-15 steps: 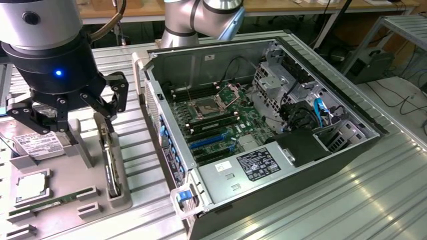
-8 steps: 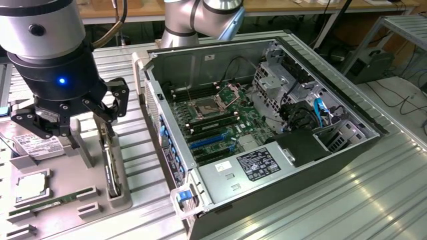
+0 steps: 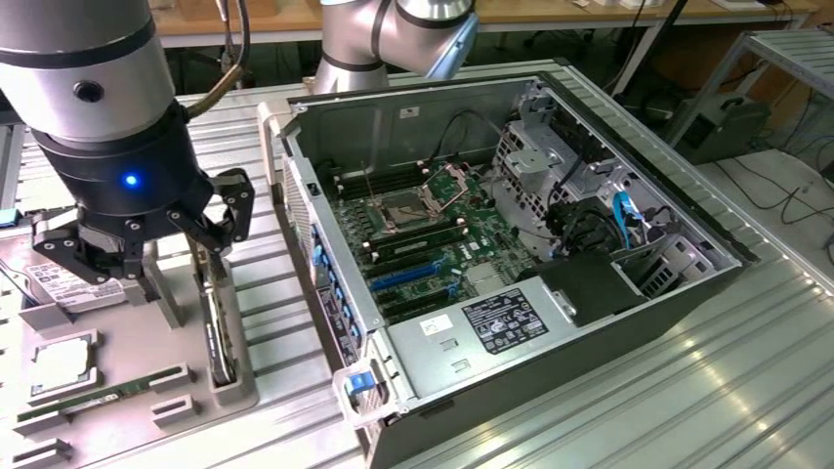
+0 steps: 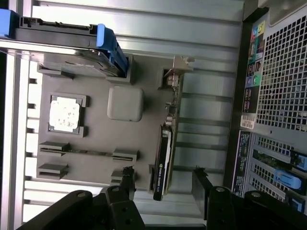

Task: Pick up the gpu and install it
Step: 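Pick up the gpu and move the gpu toward the slot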

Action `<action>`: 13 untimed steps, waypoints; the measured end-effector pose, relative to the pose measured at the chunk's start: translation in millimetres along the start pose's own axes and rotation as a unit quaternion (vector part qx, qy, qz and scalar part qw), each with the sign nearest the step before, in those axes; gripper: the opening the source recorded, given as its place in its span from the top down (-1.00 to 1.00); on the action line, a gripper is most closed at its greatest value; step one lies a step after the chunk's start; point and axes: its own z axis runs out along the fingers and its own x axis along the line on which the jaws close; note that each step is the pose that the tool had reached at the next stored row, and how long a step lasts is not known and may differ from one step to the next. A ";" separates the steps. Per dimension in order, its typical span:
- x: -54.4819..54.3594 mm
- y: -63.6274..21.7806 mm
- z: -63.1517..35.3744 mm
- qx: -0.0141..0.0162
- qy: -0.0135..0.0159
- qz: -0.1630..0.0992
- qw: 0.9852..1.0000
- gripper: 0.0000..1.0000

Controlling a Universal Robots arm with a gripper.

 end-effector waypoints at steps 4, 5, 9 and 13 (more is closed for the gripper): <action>0.1 -0.5 9.2 0.000 0.000 0.000 1.000 -0.21; 0.2 -0.7 11.1 0.000 0.000 0.000 1.000 -0.21; 0.3 -0.9 18.6 0.000 0.000 0.000 1.000 -0.21; 0.5 -1.5 26.5 0.000 0.000 0.000 1.000 -0.21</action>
